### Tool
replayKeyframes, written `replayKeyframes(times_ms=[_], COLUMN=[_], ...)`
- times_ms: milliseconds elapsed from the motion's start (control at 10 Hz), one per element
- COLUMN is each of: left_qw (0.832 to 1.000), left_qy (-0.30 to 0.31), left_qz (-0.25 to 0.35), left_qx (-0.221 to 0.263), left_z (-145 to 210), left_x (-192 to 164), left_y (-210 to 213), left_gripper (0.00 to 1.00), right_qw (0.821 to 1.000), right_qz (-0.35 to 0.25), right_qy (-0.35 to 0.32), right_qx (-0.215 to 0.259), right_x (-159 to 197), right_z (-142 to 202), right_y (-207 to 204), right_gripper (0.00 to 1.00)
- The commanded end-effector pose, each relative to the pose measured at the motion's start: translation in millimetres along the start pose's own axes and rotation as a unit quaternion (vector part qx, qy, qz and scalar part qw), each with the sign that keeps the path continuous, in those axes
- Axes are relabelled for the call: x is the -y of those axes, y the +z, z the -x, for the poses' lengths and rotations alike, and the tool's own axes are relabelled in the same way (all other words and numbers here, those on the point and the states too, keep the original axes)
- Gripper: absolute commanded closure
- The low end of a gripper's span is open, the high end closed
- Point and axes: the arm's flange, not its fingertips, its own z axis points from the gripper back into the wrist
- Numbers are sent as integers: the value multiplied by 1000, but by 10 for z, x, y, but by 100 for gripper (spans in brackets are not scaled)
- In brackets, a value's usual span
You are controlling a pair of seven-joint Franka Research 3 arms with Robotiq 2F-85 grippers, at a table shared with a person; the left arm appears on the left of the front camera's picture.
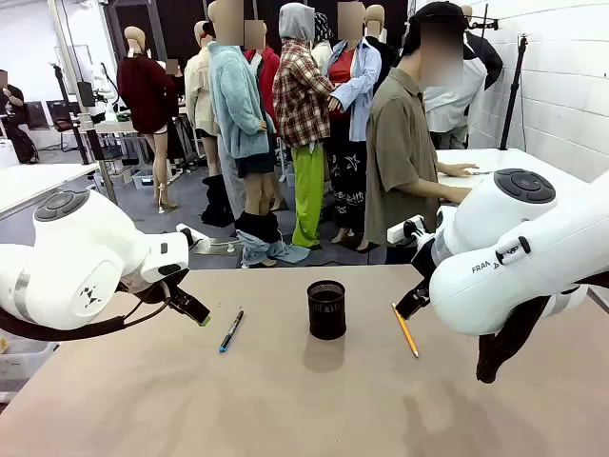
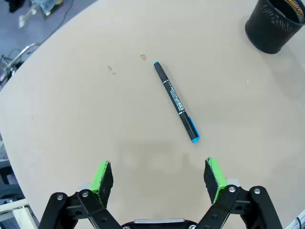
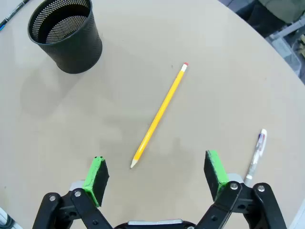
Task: Place the pens into the pen holder.
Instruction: Pick up a writing instrument from the table and place it into the Pen holder.
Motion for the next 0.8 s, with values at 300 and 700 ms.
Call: replayKeyframes(times_ms=[300, 700], left_qw=[1000, 1000], left_qy=[0, 0], left_qz=[0, 0], left_qx=[0, 0], left_z=[0, 0], left_x=[0, 0], left_y=[1, 1], left_gripper=[0, 0], right_qw=[1000, 1000], right_qz=[0, 0], right_qy=[0, 0], right_qx=[0, 0], right_x=[0, 0], right_z=[0, 0], right_y=[0, 0], right_gripper=[0, 0])
